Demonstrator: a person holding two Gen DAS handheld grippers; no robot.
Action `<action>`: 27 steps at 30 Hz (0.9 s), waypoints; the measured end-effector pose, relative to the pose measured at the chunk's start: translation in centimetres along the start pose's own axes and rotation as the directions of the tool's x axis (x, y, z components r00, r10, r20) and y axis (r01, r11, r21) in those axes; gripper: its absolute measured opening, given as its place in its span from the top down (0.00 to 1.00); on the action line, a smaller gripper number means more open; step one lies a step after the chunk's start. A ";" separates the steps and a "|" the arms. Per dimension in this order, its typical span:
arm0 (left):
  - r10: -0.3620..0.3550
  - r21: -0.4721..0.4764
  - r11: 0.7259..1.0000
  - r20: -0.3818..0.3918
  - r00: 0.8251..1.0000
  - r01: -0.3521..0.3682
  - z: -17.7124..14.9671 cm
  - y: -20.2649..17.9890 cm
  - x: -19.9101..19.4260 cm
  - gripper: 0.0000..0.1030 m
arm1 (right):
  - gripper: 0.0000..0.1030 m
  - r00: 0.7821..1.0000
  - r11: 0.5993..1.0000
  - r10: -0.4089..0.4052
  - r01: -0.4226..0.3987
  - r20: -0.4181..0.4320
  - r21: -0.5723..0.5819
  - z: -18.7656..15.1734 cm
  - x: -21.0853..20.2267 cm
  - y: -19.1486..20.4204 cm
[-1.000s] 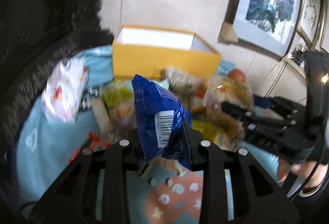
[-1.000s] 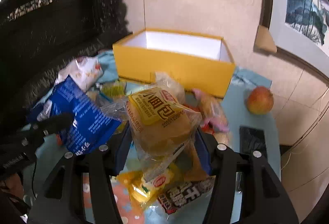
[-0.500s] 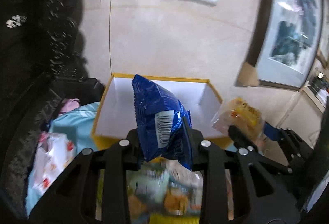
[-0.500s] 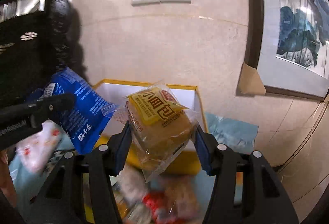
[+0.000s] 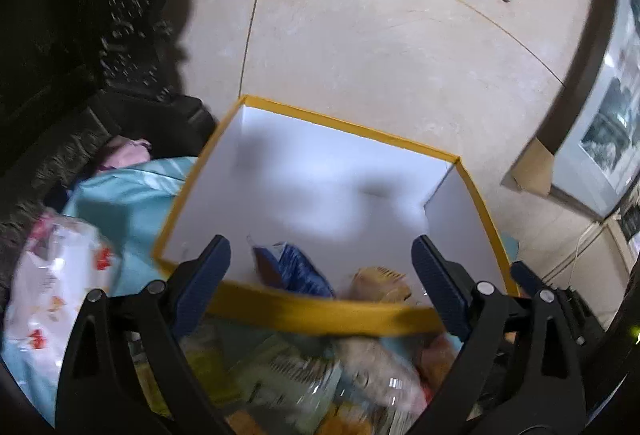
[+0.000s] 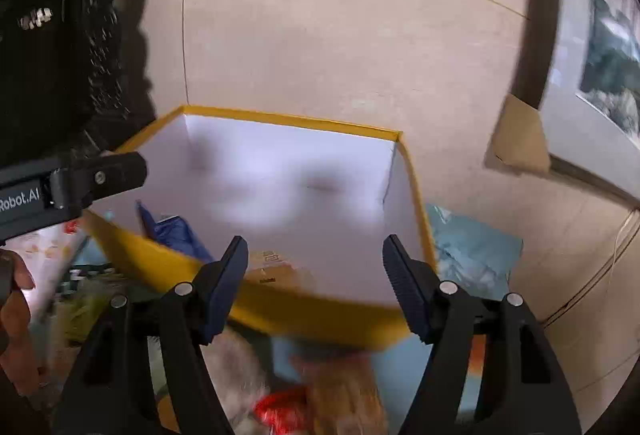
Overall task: Organize snacks
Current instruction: 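Carry both bags over the yellow box and open both tools to drop them, then move both open tools back over the snack pile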
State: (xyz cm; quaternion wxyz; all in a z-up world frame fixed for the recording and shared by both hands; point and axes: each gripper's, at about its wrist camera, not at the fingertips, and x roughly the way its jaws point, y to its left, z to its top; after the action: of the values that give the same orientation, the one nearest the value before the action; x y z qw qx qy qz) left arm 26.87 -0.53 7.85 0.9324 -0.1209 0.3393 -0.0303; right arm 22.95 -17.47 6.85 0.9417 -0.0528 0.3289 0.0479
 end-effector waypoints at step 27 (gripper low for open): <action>0.035 0.167 0.986 -0.187 0.982 -0.004 -20.9 4.4 -12.1 0.07 | 0.01 0.975 0.947 0.181 -0.139 -0.125 0.291 -19.9 -13.4 2.3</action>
State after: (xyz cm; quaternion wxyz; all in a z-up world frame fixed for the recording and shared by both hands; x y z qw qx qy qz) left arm 4.08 1.12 -1.15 0.9029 -0.0359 0.4240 -0.0607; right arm -0.04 -18.57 -0.45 0.9051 0.1047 0.4057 0.0730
